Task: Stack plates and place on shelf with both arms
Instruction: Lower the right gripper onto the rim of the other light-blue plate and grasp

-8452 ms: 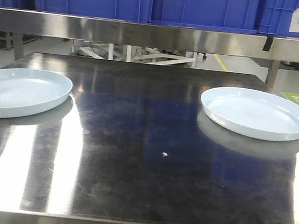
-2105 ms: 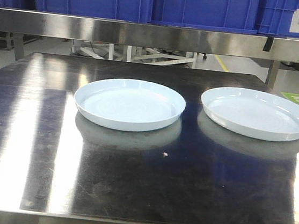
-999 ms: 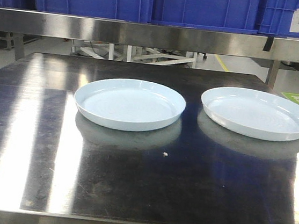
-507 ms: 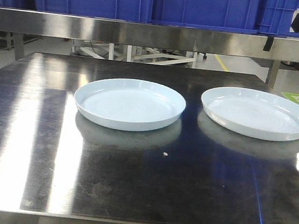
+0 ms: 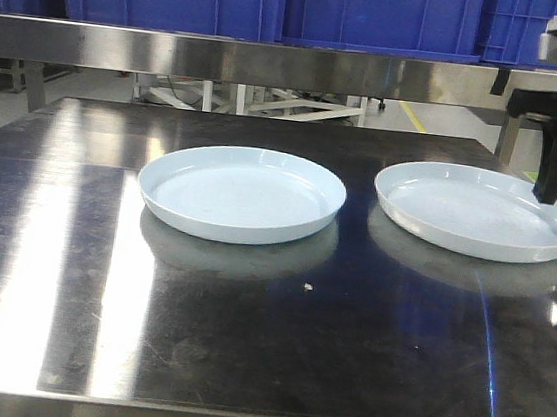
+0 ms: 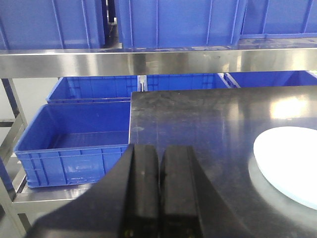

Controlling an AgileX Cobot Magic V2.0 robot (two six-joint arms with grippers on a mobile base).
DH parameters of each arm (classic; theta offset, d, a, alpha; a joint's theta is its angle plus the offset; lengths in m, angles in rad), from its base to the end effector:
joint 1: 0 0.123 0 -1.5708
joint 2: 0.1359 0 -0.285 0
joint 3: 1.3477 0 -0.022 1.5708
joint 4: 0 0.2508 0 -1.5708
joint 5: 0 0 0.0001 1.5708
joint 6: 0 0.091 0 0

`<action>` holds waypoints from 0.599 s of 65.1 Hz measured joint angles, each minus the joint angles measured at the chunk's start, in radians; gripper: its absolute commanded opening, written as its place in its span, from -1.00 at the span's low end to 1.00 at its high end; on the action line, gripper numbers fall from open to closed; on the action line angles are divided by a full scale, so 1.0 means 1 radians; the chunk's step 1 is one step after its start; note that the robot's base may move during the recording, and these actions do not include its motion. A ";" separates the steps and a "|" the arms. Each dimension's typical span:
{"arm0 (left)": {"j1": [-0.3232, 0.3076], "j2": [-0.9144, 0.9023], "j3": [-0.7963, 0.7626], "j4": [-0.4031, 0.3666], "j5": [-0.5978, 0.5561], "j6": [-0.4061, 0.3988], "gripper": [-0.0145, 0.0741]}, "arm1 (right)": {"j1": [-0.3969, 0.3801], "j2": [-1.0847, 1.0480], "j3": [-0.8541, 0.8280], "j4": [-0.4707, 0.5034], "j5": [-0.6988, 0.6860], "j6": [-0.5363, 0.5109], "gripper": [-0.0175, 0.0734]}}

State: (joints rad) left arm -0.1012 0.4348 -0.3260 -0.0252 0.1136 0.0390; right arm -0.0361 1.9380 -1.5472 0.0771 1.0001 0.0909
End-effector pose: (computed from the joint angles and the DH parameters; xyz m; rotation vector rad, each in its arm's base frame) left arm 0.1010 -0.0105 0.2812 0.1003 1.7035 -0.0674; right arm 0.4073 -0.0088 0.2311 0.2296 2.8654 0.1119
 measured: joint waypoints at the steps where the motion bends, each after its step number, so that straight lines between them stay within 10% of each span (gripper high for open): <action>1: 0.000 0.000 0.000 0.000 0.000 0.000 -0.48 | 0.000 0.005 0.000 -0.003 0.000 0.000 0.26; 39: 0.000 0.000 0.000 0.000 0.000 0.000 -0.48 | -0.008 0.029 -0.002 -0.015 -0.031 0.001 0.25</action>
State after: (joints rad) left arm -0.1012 0.4348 -0.3260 -0.0252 0.1136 0.0390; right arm -0.0439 1.9672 -1.5496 0.0617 0.9686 0.0917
